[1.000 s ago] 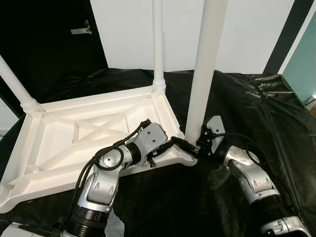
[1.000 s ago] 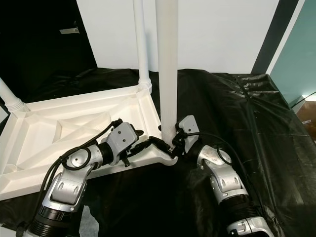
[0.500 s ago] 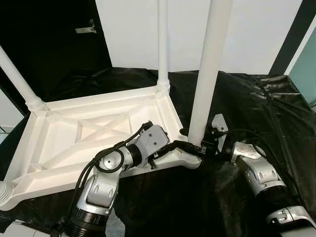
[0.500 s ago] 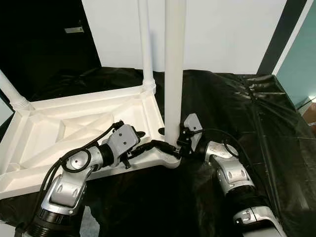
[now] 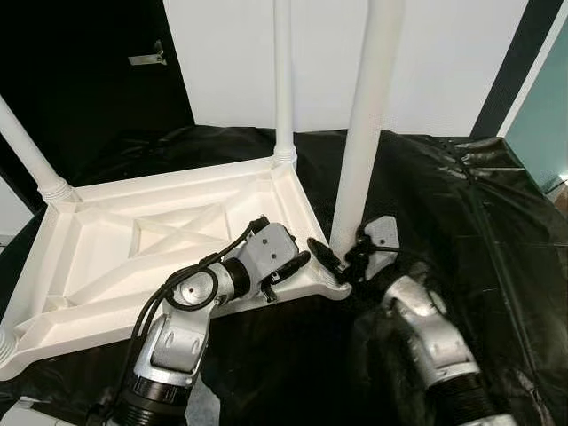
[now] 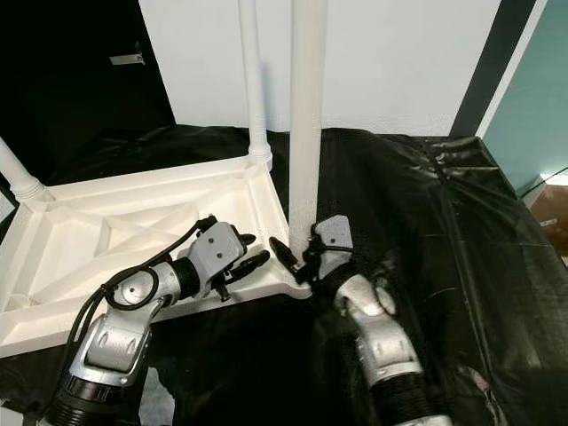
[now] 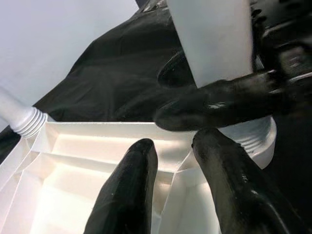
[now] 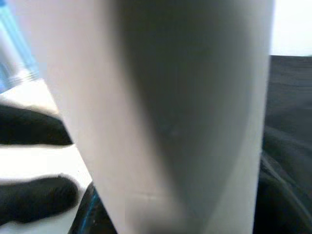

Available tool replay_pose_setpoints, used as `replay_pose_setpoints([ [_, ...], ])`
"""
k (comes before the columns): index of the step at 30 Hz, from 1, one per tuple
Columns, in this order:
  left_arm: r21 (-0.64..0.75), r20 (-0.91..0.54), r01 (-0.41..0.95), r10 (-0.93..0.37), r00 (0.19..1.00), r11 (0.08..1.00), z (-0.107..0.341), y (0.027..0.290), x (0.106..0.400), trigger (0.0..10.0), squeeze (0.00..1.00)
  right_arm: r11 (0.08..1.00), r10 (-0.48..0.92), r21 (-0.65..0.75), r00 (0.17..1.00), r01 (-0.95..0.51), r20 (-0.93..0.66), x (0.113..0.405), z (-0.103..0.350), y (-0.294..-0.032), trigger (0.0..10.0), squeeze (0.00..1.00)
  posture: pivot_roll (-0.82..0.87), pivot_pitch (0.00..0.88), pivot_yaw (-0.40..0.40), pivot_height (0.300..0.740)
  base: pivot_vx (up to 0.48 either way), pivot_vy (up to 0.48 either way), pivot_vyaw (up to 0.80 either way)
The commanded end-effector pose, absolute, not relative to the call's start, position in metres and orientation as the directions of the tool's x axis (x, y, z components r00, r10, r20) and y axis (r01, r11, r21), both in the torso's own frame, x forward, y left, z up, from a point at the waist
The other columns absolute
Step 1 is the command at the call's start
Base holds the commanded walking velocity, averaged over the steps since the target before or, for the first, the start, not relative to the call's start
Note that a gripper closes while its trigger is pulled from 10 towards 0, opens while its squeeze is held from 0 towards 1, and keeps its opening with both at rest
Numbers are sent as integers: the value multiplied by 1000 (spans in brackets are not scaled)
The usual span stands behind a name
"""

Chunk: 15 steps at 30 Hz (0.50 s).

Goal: Building children table

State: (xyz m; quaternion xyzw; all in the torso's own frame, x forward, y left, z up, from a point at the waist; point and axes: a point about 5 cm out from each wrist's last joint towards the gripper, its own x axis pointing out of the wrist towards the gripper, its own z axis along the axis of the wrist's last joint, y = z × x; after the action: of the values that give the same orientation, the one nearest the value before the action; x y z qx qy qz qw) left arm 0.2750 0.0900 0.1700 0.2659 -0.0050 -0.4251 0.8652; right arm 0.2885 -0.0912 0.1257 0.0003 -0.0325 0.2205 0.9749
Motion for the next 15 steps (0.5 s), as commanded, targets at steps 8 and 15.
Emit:
replay_pose_setpoints([
  [8,481,-162,664,-687,708,572,171,90,280,10000,0,962,269,41,963,-269,-8,282,110,-89,10000,0,-27,0,29,740,0,0,0],
  [15,488,-160,665,-691,705,565,171,87,281,10000,0,953,295,45,952,-299,77,281,124,-98,10000,1000,-29,0,28,740,0,0,0],
])
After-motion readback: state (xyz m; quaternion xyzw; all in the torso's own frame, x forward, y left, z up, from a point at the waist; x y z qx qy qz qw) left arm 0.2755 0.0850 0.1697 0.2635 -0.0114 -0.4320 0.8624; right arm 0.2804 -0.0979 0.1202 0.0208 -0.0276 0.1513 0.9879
